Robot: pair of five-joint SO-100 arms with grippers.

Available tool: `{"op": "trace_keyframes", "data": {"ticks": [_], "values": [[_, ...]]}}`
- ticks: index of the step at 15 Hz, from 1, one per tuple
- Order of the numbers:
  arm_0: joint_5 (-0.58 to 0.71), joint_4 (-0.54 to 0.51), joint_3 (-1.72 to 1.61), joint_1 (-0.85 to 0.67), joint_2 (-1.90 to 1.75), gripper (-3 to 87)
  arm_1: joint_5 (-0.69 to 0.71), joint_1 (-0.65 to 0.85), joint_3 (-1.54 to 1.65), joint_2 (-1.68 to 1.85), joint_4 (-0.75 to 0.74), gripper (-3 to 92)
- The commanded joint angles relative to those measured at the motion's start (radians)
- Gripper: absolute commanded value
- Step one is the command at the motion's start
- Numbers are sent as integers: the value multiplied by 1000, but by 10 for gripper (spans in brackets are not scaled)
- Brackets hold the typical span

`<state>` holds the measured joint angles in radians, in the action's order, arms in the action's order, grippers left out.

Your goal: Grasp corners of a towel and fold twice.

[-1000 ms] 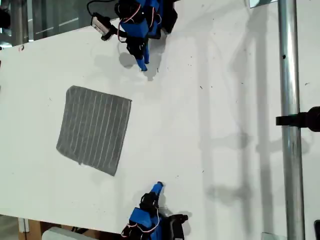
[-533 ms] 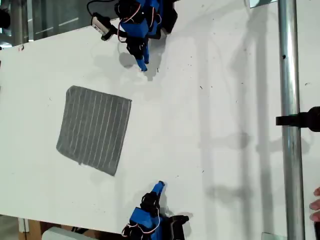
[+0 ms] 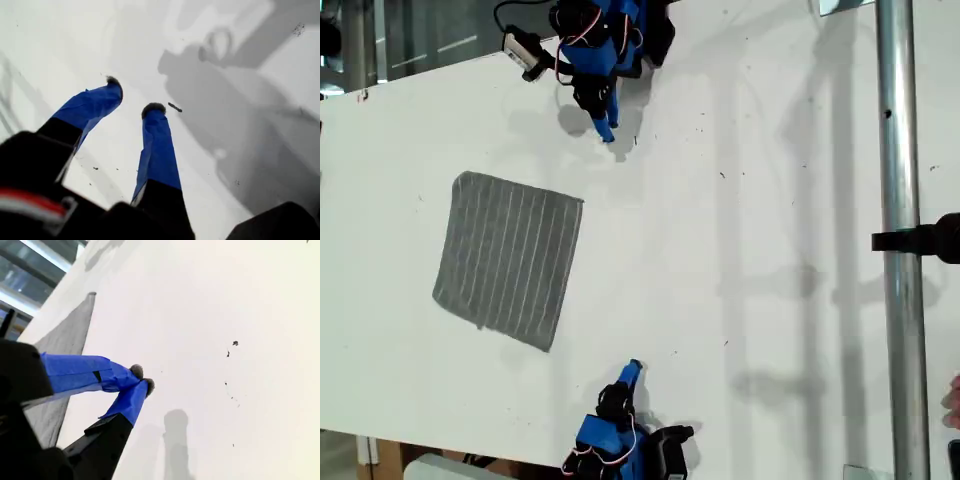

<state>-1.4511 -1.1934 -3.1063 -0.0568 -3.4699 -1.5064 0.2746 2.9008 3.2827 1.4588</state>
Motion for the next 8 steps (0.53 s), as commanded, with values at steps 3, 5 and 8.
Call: {"op": "trace_keyframes", "data": {"ticks": [3,5,8], "values": [[9,34,-3,3,-8,-29,14,-5,-11,2,6,143],[-2,34,-9,3,-8,-29,14,-5,-11,2,6,143],[-20,31,-11,5,-8,-29,14,-5,-11,2,6,143]]}}
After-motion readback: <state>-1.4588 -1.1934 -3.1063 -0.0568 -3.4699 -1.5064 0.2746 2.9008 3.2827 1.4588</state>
